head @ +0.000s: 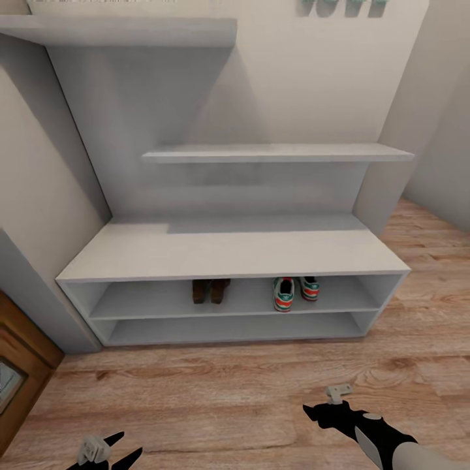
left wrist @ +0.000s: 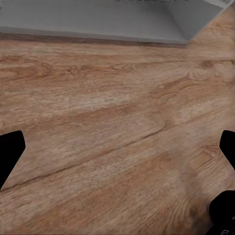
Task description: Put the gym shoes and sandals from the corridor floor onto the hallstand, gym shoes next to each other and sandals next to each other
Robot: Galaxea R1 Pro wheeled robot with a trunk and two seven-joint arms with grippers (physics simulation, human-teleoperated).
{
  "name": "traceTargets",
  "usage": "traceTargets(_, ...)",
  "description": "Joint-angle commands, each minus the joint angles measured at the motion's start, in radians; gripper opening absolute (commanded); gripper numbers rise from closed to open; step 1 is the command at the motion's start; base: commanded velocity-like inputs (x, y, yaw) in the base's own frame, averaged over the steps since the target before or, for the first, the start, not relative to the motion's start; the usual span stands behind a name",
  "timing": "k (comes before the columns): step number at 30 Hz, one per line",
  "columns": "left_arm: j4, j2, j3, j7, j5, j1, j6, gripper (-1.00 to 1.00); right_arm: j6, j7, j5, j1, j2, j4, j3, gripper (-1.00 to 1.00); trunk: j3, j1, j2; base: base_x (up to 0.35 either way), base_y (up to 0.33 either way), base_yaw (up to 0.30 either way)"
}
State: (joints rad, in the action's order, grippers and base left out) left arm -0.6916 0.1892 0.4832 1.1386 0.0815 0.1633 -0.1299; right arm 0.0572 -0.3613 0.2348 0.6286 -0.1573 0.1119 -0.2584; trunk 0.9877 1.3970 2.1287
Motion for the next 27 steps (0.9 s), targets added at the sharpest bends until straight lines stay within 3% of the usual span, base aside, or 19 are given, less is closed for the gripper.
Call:
traceTargets(1, 0.0, -0.001, 0.008, 0.002, 0.009, 0.001, -0.01, 1.0, 0.004, -0.001, 0.009, 0.0, 0.0, -0.001, -0.009, 1.0, -0.002, -0.004, -0.007, 0.0, 0.0, 0.0)
traceTargets(13, 0.0, -0.001, 0.035, 0.0, 0.011, 0.001, -0.011, 1.0, 0.036, 0.002, 0.009, -0.04, -0.001, -0.001, -0.008, 1.0, -0.04, -0.05, -0.091, 0.0, 0.0, 0.0)
traceTargets(27, 0.001, -0.001, 0.08, -0.021, 0.013, 0.0, -0.012, 1.0, 0.26, 0.003, 0.008, -0.181, 0.0, -0.003, -0.008, 1.0, -0.084, -0.104, -0.189, 0.0, 0.0, 0.0)
